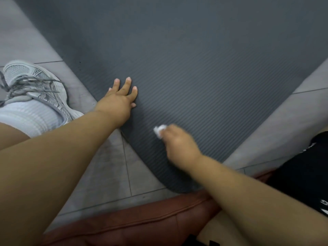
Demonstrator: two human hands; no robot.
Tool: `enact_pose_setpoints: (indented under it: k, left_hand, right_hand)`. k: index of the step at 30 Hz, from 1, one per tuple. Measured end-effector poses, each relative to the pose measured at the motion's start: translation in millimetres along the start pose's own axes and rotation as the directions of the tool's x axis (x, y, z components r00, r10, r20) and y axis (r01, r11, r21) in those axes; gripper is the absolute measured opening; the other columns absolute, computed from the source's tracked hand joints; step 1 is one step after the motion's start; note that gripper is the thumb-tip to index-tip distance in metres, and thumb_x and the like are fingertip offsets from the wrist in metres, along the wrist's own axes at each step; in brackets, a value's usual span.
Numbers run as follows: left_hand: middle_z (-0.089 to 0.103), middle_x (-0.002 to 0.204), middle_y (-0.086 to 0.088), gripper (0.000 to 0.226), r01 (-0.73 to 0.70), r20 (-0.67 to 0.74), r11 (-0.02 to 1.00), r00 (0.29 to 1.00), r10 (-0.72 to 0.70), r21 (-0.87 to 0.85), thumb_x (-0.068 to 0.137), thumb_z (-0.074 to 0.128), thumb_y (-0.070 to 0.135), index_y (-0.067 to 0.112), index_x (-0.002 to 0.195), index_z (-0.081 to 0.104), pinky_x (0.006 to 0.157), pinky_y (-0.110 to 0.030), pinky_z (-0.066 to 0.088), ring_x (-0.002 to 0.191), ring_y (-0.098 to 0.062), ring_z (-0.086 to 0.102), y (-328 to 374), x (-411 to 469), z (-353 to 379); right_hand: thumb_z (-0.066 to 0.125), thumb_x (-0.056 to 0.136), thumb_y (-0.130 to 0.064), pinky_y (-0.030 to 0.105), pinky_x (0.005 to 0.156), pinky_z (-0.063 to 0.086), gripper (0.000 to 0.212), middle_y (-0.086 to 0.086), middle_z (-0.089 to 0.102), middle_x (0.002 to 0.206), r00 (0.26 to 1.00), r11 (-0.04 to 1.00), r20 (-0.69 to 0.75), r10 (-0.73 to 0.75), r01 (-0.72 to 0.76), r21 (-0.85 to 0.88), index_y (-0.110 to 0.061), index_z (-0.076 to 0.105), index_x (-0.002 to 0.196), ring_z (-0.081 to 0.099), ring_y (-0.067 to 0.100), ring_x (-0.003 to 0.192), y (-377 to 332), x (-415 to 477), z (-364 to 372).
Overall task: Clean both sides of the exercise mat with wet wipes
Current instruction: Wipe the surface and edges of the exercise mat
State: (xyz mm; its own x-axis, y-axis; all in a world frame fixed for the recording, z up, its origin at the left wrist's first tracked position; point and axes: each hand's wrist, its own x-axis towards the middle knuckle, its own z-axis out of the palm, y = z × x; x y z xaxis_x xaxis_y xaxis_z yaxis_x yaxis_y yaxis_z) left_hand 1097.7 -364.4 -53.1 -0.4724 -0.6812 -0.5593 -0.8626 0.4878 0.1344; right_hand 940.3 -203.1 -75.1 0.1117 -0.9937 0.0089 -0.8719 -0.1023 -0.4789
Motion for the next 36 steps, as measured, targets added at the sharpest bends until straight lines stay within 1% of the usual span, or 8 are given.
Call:
enact_pose_setpoints:
  k: [6, 9, 13, 17, 22, 25, 30, 36]
  left_hand:
    - [-0.015, 0.158, -0.001, 0.053, 0.083, 0.020, 0.997, 0.996, -0.083, -0.003, 0.103, 0.028, 0.021, 0.017, 0.151, 0.006, 0.114, -0.043, 0.016, 0.145, -0.029, -0.010, 14.8, -5.8, -6.9]
    - [-0.010, 0.158, -0.003, 0.053, 0.089, -0.002, 0.996, 0.996, -0.089, 0.016, 0.102, 0.032, 0.016, 0.013, 0.150, 0.011, 0.110, -0.046, 0.027, 0.146, -0.028, -0.002, 24.0, -9.6, -8.6]
    - [-0.010, 0.158, -0.004, 0.056, 0.000, 0.015, 1.000, 1.000, 0.000, 0.024, 0.102, 0.033, 0.029, 0.014, 0.150, 0.010, 0.112, -0.045, 0.027, 0.146, -0.025, -0.004, 40.1, -17.1, 0.6]
    - [-0.021, 0.156, -0.005, 0.059, -0.004, 0.041, 0.999, 0.999, 0.002, 0.049, 0.103, 0.025, 0.033, 0.015, 0.150, -0.004, 0.115, -0.044, 0.021, 0.144, -0.027, -0.015, 44.0, -16.5, 10.6]
    - [-0.023, 0.155, -0.003, 0.060, 0.006, 0.087, 0.999, 0.996, -0.011, 0.051, 0.103, 0.026, 0.034, 0.017, 0.150, -0.007, 0.116, -0.045, 0.019, 0.144, -0.026, -0.016, 44.0, -12.9, 7.1]
    - [-0.024, 0.155, -0.003, 0.060, 0.008, 0.087, 0.999, 0.996, -0.011, 0.037, 0.103, 0.024, 0.033, 0.017, 0.150, -0.008, 0.117, -0.043, 0.014, 0.143, -0.027, -0.017, 44.1, -13.9, 7.9]
    - [-0.024, 0.155, -0.004, 0.059, -0.002, 0.069, 0.999, 0.998, 0.000, 0.032, 0.103, 0.023, 0.033, 0.016, 0.150, -0.008, 0.117, -0.043, 0.011, 0.143, -0.028, -0.018, 44.1, -13.9, 10.6]
    - [-0.022, 0.156, -0.003, 0.059, 0.037, 0.054, 0.999, 0.998, -0.039, 0.025, 0.103, 0.025, 0.031, 0.016, 0.150, -0.007, 0.118, -0.042, 0.009, 0.143, -0.029, -0.017, 46.6, -10.1, 11.2]
  right_hand:
    - [0.054, 0.080, -0.009, 0.027, 0.059, 0.053, 0.024, 0.009, 0.066, 0.084, 0.951, 0.971, 0.210, -0.228, 0.239, -0.029, -0.010, 0.071, 0.097, 0.066, 0.026, 0.070, 21.1, -0.7, -25.9]
    - [0.060, 0.084, -0.004, 0.032, 0.083, 0.050, 0.033, 0.016, 0.064, 0.104, 0.987, 0.971, 0.026, 0.157, -0.150, -0.185, -0.010, 0.065, 0.116, 0.063, 0.032, 0.096, 78.0, 5.8, -57.6]
    - [0.045, 0.095, -0.010, 0.036, 0.084, 0.043, 0.030, 0.023, 0.057, 0.109, 0.812, 0.797, -0.155, 0.563, -0.583, -0.159, 0.000, 0.060, 0.119, 0.057, 0.038, 0.099, 101.1, -3.2, -75.7]
    - [0.040, 0.079, -0.016, 0.028, 0.079, 0.047, 0.041, 0.013, 0.067, 0.094, 0.998, 0.998, 0.002, 0.060, -0.060, -0.036, -0.007, 0.069, 0.107, 0.066, 0.029, 0.082, 17.6, -29.0, -18.0]
    - [0.050, 0.086, -0.017, 0.029, 0.050, 0.052, 0.025, 0.008, 0.063, 0.078, 0.927, 0.954, 0.226, -0.299, 0.284, 0.096, -0.009, 0.072, 0.093, 0.061, 0.025, 0.062, -14.3, -45.4, -10.3]
    - [0.064, 0.074, -0.002, 0.033, 0.069, 0.054, 0.029, 0.013, 0.066, 0.090, 1.000, 0.995, 0.009, -0.021, 0.021, -0.100, -0.008, 0.070, 0.102, 0.065, 0.030, 0.076, 44.7, -28.0, -34.8]
    - [0.045, 0.096, -0.014, 0.035, 0.076, 0.042, 0.027, 0.022, 0.055, 0.100, 0.807, 0.788, -0.128, 0.577, -0.591, -0.172, 0.001, 0.063, 0.109, 0.056, 0.038, 0.091, 107.8, -28.1, -80.1]
    - [0.063, 0.081, -0.011, 0.028, 0.049, 0.048, 0.020, 0.010, 0.061, 0.080, 0.974, 0.981, 0.120, -0.192, 0.191, 0.017, -0.006, 0.069, 0.098, 0.061, 0.027, 0.064, 9.4, -61.3, -19.0]
